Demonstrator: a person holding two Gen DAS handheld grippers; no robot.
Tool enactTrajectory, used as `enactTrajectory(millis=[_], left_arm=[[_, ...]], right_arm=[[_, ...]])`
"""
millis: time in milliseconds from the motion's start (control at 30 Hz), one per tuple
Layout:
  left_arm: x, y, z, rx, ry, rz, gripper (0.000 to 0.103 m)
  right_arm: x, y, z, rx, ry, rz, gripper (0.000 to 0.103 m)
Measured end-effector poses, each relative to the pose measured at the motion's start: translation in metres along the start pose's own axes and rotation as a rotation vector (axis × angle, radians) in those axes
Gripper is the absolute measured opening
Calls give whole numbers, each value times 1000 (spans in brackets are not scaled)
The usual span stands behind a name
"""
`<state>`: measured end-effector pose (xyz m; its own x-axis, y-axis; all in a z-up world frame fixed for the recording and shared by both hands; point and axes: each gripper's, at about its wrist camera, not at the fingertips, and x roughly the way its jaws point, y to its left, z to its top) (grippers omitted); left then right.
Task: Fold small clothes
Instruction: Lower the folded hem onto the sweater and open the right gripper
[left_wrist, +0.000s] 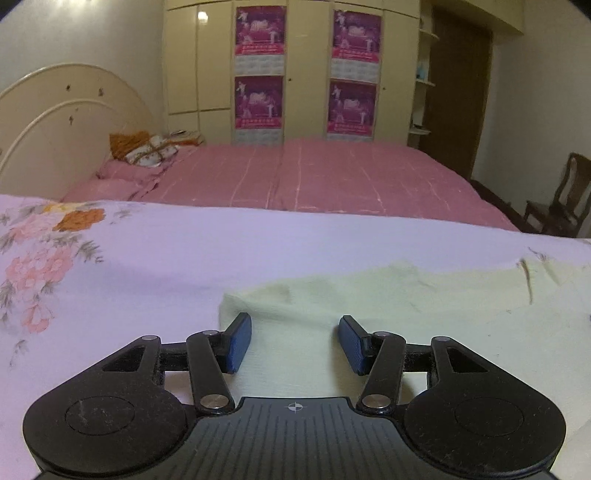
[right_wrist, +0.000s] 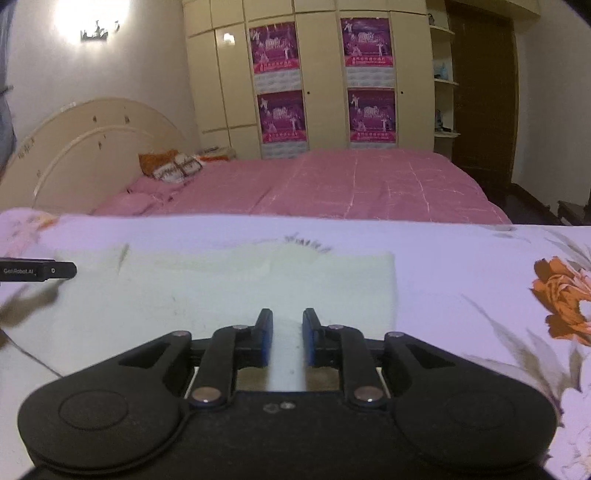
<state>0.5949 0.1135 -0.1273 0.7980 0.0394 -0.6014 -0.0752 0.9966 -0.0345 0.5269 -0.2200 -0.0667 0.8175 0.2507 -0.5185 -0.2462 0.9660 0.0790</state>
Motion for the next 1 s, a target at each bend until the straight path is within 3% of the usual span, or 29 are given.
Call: enactTrajectory(millis=[133, 200, 267, 367, 467, 567, 667, 733, 800, 833, 1000], left_arm=[[-5, 7, 1, -19, 7, -3, 53], [-18, 7, 3, -33, 1, 33, 53], [-41, 3, -4, -41, -52, -23, 53], [-66, -21, -25, 51, -76, -62, 53], [-70, -34, -48, 88, -27, -50, 53], [-78, -23, -58, 42, -18, -40, 59], [-85, -19, -60, 44, -5, -26, 59], [-87, -22, -59, 59, 3, -6, 63], [-84, -20, -58, 52, 19, 28, 78], [-84, -19, -59, 37, 28, 37, 81], [-96, -11, -61, -20, 16, 26, 82]], right_arm=[[-8, -17, -1, 77, -8, -90, 15], [-21, -27, -1, 108, -22, -73, 15], [-37, -32, -2, 101, -47, -80, 19], [-57, -37, -8, 110, -48, -1, 19], [-61, -25, -16, 62, -18, 32, 19], [-54, -17, -27, -1, 43, -46, 16], [-55, -26, -28, 59, 51, -61, 22], [-61, -27, -27, 85, 43, -51, 22], [-67, -23, -26, 67, 23, -41, 22], [-66, -21, -27, 56, 26, -36, 22], [-59, -24, -27, 83, 68, -56, 23]])
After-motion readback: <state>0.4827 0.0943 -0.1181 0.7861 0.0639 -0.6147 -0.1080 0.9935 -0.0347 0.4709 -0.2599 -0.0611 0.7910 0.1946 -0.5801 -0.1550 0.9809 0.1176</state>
